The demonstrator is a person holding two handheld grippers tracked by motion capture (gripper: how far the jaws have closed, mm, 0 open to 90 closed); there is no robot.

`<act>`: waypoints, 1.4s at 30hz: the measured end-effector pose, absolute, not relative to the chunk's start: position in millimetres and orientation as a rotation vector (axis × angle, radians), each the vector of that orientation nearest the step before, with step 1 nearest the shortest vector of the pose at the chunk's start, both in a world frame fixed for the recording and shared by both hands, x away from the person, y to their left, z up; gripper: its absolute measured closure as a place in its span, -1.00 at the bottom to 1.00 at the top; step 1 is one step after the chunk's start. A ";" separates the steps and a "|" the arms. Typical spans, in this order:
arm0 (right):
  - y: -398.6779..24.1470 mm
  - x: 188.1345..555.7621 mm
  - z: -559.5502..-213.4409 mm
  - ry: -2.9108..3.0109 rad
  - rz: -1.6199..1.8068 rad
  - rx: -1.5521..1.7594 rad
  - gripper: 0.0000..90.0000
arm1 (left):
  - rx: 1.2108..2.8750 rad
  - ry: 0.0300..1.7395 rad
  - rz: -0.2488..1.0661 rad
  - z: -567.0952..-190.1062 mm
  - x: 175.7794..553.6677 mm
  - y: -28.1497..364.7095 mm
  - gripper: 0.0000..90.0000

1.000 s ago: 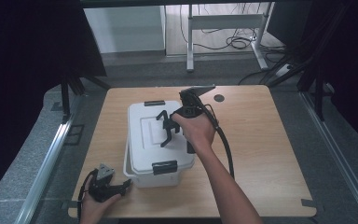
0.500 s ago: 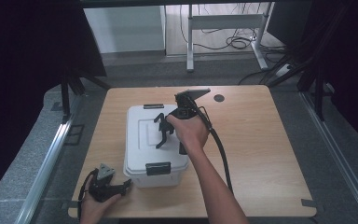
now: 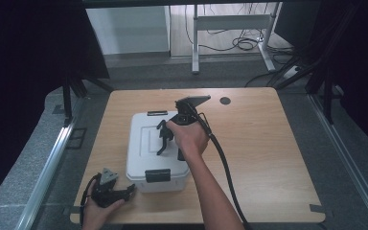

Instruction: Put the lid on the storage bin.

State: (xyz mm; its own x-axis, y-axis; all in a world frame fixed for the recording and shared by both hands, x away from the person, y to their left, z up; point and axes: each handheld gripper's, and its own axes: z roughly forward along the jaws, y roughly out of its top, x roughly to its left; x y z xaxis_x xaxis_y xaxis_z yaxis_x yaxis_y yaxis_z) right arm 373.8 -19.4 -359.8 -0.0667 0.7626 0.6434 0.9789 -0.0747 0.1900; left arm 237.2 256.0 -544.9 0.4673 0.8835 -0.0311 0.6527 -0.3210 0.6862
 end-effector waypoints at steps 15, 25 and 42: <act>-14.6 374.5 -372.2 -1.879 -0.886 -1.876 0.85 | 2.080 1.269 0.467 -544.9 237.1 255.9 -0.67; -16.9 372.1 -370.3 -1.958 -0.919 -1.806 0.73 | 2.081 1.268 0.466 -544.9 237.2 255.9 -0.66; -73.4 346.5 -359.7 -2.118 -1.373 -1.604 -0.16 | 2.082 1.269 0.466 -544.8 237.1 255.8 -0.67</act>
State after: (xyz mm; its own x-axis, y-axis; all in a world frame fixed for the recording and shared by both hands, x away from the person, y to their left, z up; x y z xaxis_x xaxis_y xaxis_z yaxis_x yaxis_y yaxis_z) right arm 346.5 -73.4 -359.7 -0.4164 0.6865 0.5961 0.8243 0.0085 0.5661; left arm 237.1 255.8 -544.8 0.4692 0.8826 -0.0311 0.6525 -0.3227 0.6857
